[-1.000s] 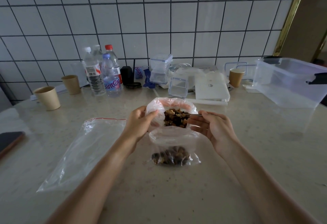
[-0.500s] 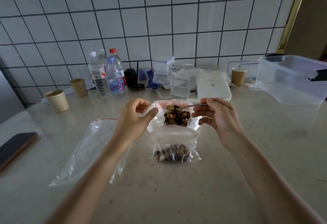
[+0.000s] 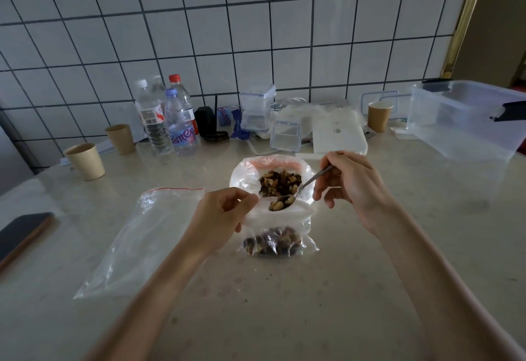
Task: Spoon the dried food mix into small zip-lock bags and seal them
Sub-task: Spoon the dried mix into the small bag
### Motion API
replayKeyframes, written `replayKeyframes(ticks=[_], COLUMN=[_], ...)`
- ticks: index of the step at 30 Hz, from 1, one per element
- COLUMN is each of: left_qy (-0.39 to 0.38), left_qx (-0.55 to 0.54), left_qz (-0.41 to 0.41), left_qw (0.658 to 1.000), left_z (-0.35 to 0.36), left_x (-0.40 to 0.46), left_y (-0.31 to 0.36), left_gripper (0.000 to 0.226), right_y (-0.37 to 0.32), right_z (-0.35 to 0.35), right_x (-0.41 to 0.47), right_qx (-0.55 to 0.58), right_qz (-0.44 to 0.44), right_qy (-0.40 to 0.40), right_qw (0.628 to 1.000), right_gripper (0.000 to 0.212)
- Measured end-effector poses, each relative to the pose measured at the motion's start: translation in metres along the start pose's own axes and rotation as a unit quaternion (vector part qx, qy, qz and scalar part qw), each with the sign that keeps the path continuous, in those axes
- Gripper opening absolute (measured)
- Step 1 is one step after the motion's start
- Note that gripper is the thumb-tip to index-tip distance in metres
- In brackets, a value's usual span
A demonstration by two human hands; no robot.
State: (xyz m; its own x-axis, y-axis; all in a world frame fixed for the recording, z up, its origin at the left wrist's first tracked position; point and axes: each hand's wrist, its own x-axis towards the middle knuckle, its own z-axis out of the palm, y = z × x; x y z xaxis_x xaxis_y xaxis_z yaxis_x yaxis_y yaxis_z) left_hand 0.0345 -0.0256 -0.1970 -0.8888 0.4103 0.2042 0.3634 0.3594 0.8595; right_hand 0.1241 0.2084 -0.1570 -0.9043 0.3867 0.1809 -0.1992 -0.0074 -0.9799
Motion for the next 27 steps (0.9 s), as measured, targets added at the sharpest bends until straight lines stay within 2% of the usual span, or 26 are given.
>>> replayKeyframes(ticks=[4, 9, 14, 16, 19, 22, 27], left_qy=[0.013, 0.014, 0.014, 0.023, 0.033, 0.048, 0.089], left_qx=[-0.023, -0.059, -0.037, -0.012, 0.023, 0.062, 0.044], left_qz=[0.017, 0.04, 0.031, 0.028, 0.024, 0.025, 0.024], left_qw=[1.0, 0.997, 0.999, 0.999, 0.999, 0.997, 0.995], left_z=[0.002, 0.0, -0.001, -0.002, -0.005, -0.006, -0.014], left_x=[-0.004, -0.009, -0.009, -0.007, -0.006, -0.006, 0.0], left_y=[0.002, 0.008, 0.004, 0.003, 0.0, -0.002, -0.005], left_gripper=[0.018, 0.019, 0.019, 0.021, 0.025, 0.035, 0.038], right_y=[0.0, -0.003, -0.004, -0.003, 0.0, 0.006, 0.018], right_z=[0.003, 0.007, 0.01, 0.01, 0.012, 0.014, 0.013], right_x=[0.0, -0.014, -0.019, -0.018, -0.013, -0.005, 0.004], right_qx=[-0.092, -0.213, -0.26, -0.241, -0.153, -0.021, 0.085], right_qz=[-0.094, -0.266, -0.311, -0.301, -0.249, -0.156, 0.012], right_qy=[0.01, 0.011, 0.008, 0.014, 0.048, 0.09, 0.128], right_qw=[0.991, 0.94, 0.914, 0.922, 0.955, 0.983, 0.988], right_gripper=[0.034, 0.037, 0.035, 0.036, 0.039, 0.039, 0.035])
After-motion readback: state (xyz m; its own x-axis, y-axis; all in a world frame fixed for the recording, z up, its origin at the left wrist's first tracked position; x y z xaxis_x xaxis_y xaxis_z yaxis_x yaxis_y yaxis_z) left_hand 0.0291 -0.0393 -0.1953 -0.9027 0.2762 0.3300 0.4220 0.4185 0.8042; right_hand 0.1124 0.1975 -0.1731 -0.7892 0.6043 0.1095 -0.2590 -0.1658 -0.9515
